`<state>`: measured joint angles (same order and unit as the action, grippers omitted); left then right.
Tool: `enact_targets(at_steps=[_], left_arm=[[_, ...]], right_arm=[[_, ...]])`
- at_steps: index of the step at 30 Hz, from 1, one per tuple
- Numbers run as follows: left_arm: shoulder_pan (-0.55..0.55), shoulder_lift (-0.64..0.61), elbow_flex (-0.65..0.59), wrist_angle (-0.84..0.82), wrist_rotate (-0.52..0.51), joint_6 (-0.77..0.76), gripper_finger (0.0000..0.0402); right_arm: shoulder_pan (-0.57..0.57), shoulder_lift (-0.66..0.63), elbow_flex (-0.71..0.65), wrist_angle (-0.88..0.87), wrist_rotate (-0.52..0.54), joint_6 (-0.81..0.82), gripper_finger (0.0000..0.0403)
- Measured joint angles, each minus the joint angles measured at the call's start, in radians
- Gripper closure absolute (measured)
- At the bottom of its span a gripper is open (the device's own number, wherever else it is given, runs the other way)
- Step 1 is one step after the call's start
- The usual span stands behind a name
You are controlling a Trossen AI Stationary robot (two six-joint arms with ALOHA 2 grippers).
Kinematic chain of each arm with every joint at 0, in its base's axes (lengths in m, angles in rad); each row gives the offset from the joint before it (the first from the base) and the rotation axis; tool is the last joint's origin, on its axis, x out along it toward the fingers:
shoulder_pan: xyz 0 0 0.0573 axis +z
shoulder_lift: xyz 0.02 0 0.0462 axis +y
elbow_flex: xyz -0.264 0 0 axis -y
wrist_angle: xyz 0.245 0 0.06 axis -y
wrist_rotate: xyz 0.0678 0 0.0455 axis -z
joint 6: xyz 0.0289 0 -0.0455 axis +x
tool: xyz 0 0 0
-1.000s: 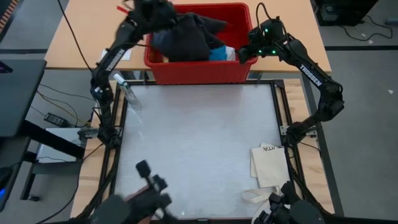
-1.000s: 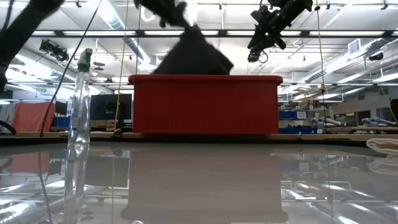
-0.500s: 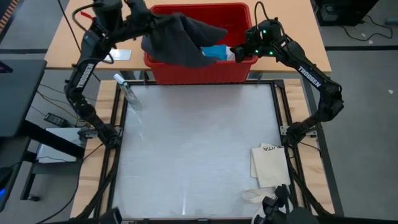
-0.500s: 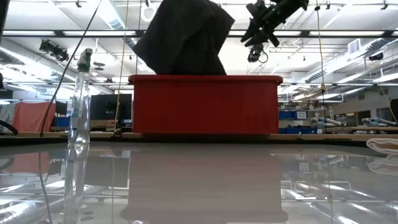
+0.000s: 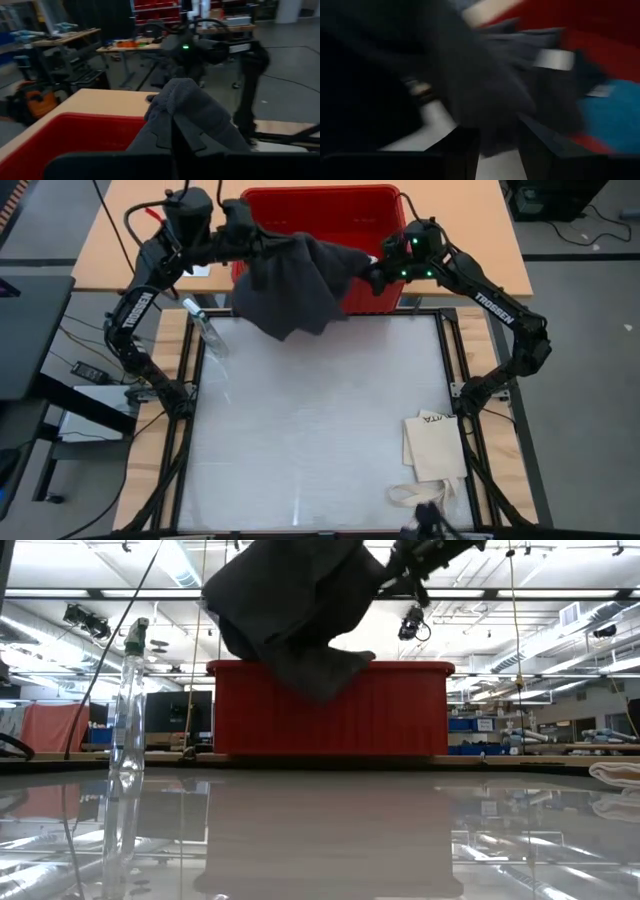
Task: Fold laundry
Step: Fold the dark blue shorts
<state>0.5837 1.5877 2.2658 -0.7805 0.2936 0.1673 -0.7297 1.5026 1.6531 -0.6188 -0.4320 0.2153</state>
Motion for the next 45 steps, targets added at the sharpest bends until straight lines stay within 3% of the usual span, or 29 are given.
enact_targets(at_steps=[3, 5, 10, 15, 20, 26, 28, 31, 33, 37, 40, 45], left_arm=[[-0.024, 0.001, 0.000, -0.002, 0.004, 0.000, 0.0401], [-0.028, 0.001, 0.000, -0.003, 0.002, 0.000, 0.0401], [-0.034, 0.001, 0.000, -0.053, 0.005, 0.003, 0.0401], [-0.036, 0.003, 0.000, -0.153, 0.109, 0.019, 0.0401], [-0.066, 0.017, 0.000, -0.130, 0.161, 0.019, 0.0401], [-0.118, 0.033, -0.001, -0.169, 0.165, 0.024, 0.0401], [-0.128, 0.029, -0.001, -0.188, 0.144, 0.013, 0.0398], [-0.122, 0.029, -0.001, -0.199, 0.097, -0.038, 0.0374], [-0.120, 0.026, 0.000, -0.205, 0.088, -0.045, 0.0343], [-0.123, 0.024, -0.005, -0.323, 0.012, -0.041, 0.0265], [-0.128, 0.032, -0.084, -0.397, -0.035, -0.041, 0.0210], [-0.136, 0.003, -0.315, -0.356, -0.043, -0.031, 0.0163]], right_arm=[[0.064, -0.001, 0.000, 0.003, -0.106, -0.043, 0.0264], [0.124, -0.001, 0.000, 0.002, -0.112, -0.101, 0.0248], [0.253, -0.003, 0.000, 0.107, 0.011, -0.170, 0.0180], [0.316, -0.049, 0.001, 0.239, 0.176, -0.167, 0.0110], [0.348, 0.009, 0.003, 0.233, 0.197, -0.170, 0.0094], [0.382, 0.093, 0.000, 0.199, 0.122, -0.094, 0.0140], [0.390, 0.098, 0.001, 0.176, 0.067, -0.049, 0.0193], [0.407, 0.097, 0.002, 0.084, 0.004, -0.031, 0.0320], [0.418, 0.094, 0.000, -0.012, 0.025, -0.023, 0.0379], [0.440, 0.094, 0.000, -0.255, 0.236, 0.100, 0.0392], [0.463, 0.096, 0.000, -0.474, 0.362, 0.199, 0.0392], [0.513, 0.098, -0.090, -0.672, 0.391, 0.376, 0.0392]])
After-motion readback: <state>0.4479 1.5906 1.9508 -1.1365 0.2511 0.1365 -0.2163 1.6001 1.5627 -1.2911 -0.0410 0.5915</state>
